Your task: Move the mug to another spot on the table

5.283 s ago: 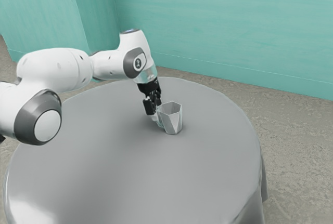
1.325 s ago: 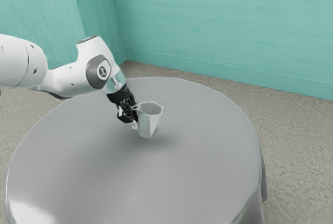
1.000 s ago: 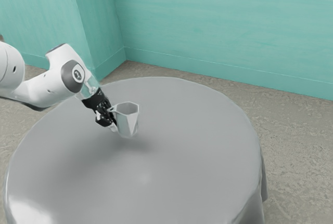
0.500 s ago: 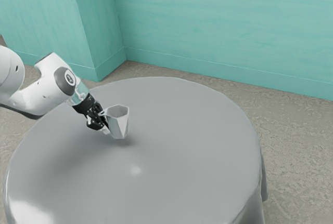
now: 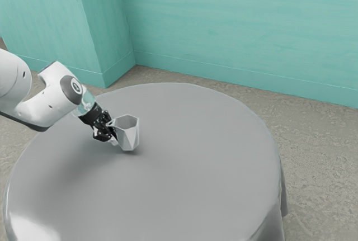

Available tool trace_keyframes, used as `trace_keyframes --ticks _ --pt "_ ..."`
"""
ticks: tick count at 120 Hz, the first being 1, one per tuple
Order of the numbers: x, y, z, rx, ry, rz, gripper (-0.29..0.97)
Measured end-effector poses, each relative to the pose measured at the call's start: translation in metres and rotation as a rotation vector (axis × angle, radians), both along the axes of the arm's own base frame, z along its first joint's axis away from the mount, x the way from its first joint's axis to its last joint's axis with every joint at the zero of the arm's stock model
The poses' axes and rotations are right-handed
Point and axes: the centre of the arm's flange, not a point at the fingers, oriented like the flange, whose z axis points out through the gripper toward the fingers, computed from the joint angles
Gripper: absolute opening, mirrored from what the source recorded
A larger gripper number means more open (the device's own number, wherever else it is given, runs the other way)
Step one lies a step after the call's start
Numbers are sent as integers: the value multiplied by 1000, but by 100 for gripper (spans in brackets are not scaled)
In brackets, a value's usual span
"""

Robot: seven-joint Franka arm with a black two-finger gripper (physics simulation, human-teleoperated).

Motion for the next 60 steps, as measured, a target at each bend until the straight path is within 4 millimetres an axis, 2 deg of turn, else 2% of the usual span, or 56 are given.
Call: trace_keyframes --ticks 17,28,60 --pt "0 1 -1 -3 -15 -8 33" --pt "-2 1 -3 -15 -23 -1 45" --pt "-15 7 -11 -30 -27 6 61"
